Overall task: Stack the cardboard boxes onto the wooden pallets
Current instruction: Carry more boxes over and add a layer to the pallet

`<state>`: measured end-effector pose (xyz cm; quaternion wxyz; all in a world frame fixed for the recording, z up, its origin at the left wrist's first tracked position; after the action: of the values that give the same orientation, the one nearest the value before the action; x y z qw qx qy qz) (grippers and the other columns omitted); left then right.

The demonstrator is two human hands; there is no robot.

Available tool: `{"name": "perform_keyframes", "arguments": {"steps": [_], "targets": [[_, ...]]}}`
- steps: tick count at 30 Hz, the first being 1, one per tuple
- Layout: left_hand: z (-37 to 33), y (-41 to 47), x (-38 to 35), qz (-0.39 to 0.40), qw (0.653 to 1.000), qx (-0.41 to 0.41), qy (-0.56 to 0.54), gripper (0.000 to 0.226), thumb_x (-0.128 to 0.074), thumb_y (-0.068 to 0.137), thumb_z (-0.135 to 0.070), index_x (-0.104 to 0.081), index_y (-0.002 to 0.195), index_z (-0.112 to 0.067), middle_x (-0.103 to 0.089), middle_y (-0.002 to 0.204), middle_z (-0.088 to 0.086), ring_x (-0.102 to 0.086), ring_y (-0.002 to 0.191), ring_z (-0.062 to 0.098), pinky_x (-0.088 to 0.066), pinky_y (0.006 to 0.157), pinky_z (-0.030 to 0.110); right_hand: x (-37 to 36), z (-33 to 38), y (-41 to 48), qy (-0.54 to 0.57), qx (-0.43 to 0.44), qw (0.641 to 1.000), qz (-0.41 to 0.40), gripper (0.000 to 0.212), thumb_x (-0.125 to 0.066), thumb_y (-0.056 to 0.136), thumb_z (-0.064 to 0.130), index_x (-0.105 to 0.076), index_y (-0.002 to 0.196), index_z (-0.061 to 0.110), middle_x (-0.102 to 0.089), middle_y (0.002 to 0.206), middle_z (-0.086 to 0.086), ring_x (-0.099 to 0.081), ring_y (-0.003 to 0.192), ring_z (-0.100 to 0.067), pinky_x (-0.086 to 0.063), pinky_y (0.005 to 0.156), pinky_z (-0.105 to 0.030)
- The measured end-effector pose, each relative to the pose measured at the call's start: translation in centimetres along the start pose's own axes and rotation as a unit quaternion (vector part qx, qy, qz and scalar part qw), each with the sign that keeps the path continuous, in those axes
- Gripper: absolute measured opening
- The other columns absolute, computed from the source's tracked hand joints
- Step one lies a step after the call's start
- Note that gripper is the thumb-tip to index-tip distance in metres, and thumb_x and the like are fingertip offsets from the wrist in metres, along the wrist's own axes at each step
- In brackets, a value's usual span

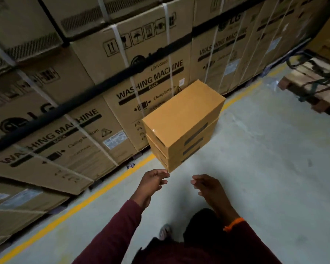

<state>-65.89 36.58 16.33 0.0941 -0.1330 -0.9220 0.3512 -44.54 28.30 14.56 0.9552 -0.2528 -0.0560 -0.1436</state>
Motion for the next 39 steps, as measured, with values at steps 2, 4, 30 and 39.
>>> {"name": "perform_keyframes", "arguments": {"steps": [2,4,30,39], "targets": [[-2.5,3.5,0.9,0.015,1.000,0.012,0.016,0.019,-0.060,0.100,-0.024,-0.071,0.114,-0.018,-0.077,0.111,-0.003,-0.068,0.092,0.013,-0.048,0.081,0.027,-0.8,1.0,3.1,0.013,-0.017,1.000,-0.021,0.013,-0.077,0.085,0.031,-0.079,0.096,0.026,-0.078,0.092,0.008,-0.073,0.091,-0.011,-0.057,0.081,-0.032],[-4.7,7.6,1.3,0.029,0.999,0.021,0.029,0.019,-0.062,0.099,-0.024,-0.072,0.114,-0.018,-0.077,0.111,-0.003,-0.069,0.092,0.012,-0.049,0.080,0.025,-1.6,1.5,6.6,0.032,-0.038,0.998,-0.035,0.006,-0.075,0.091,0.018,-0.079,0.091,0.023,-0.077,0.087,0.004,-0.072,0.083,-0.012,-0.054,0.072,-0.030],[-12.1,52.6,8.9,0.158,0.903,0.175,0.358,0.079,-0.078,0.081,-0.053,-0.055,0.141,-0.006,-0.059,0.139,0.016,-0.059,0.123,0.038,-0.049,0.106,0.053,-13.4,-2.2,33.2,0.176,-0.364,0.899,-0.166,0.029,-0.073,0.091,0.020,-0.071,0.117,0.008,-0.071,0.098,-0.004,-0.067,0.085,-0.015,-0.052,0.063,-0.017],[-27.9,40.9,2.6,0.191,0.919,-0.149,0.312,0.058,-0.076,0.084,-0.052,-0.061,0.133,-0.026,-0.067,0.123,0.000,-0.063,0.113,0.018,-0.052,0.099,0.039,-6.4,8.8,25.9,0.365,-0.208,0.844,-0.333,0.026,-0.067,0.096,0.041,-0.072,0.117,0.027,-0.077,0.108,0.001,-0.073,0.099,-0.015,-0.062,0.086,-0.049]]}}
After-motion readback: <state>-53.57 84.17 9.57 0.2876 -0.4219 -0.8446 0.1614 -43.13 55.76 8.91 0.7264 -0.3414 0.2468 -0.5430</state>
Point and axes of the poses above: each hand's wrist, its own y-axis towards the middle knuckle, its own x-axis out of the back of the hand, z = x × y, the point moved 7 cm from there along y, towards the middle knuckle
